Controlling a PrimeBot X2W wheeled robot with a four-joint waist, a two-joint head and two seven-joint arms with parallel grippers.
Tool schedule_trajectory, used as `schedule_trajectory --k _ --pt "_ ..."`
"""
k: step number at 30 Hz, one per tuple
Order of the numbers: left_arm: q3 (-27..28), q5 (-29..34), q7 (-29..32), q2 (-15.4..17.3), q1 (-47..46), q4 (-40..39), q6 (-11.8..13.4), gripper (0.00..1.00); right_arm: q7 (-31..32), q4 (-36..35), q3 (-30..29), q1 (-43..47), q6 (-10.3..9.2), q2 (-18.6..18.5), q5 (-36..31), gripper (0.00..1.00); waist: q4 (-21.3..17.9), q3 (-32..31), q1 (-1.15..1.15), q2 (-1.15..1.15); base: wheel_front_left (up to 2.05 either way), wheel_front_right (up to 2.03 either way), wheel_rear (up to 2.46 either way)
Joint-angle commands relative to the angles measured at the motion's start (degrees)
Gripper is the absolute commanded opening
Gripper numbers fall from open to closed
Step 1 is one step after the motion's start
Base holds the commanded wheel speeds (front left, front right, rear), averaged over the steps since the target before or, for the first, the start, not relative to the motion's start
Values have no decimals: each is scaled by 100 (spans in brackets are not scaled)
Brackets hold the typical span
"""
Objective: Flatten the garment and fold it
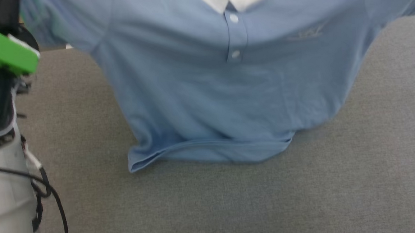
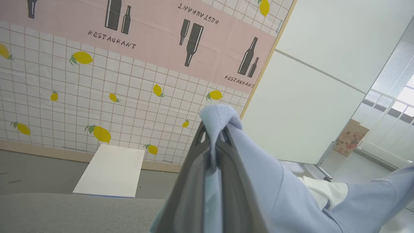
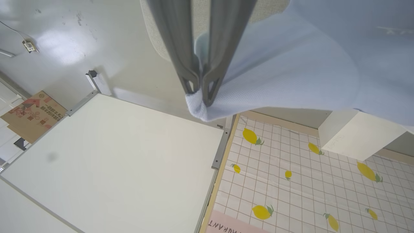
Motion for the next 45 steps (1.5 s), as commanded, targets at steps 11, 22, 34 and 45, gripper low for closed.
schedule_trajectory --k 11,22,34,45 --pt "233 85 -674 -247 -2447 1191 486 0 -974 964 212 -2319 -10 112 -508 0 -4 1310 0 0 0 0 0" --pt "525 193 -2076 -305 -4386 2110 402 0 -2913 1807 -398 -4227 -10 627 -1643 0 -89 2170 0 0 0 0 0" --pt "412 163 -2130 -134 -3378 3037 -136 0 -3825 2959 -156 -3575 -10 757 -1220 0 -54 2222 0 0 0 0 0" --pt "-362 469 -1301 87 -671 2960 -640 0 -3765 2920 419 -904 -10 619 194 0 124 1304 0 0 0 0 0"
